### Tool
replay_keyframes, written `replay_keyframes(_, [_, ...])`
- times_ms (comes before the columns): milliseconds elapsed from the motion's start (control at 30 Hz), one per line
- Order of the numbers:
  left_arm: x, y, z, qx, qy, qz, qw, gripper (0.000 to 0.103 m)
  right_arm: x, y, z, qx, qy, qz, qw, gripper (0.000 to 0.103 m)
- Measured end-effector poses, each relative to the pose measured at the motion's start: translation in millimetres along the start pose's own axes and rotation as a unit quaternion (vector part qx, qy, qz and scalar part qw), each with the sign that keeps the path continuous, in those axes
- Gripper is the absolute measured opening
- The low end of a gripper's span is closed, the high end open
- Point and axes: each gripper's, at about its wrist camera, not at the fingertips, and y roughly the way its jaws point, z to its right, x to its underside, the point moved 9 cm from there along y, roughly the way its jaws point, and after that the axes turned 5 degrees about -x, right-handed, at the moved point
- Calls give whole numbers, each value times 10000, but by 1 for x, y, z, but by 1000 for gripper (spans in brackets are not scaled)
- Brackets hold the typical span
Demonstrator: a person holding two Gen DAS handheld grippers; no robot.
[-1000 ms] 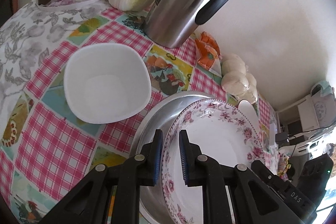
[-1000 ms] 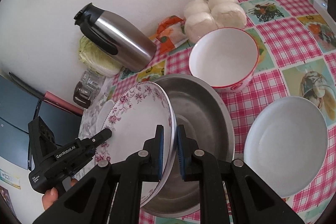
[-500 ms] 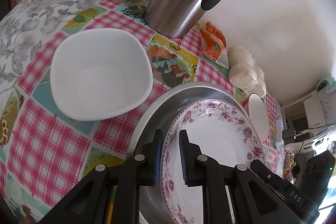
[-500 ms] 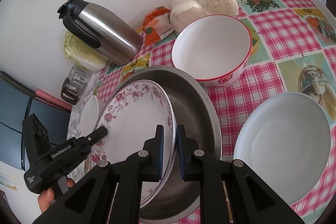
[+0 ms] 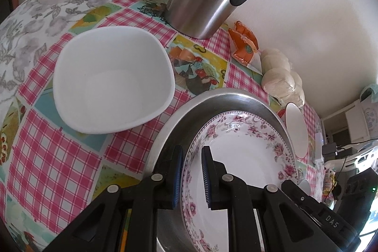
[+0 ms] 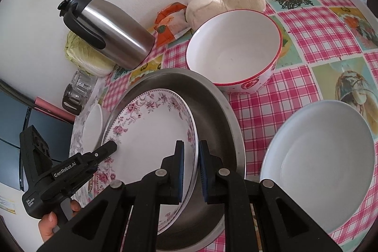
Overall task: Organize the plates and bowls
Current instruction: 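Lower the pink-floral plate into the steel tray with the right gripper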
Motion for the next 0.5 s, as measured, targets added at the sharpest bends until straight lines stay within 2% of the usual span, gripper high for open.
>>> replay_keyframes(500, [1, 4, -1, -92, 52, -29, 9999, 17, 2, 8, 3, 163, -29, -133, 9998, 14])
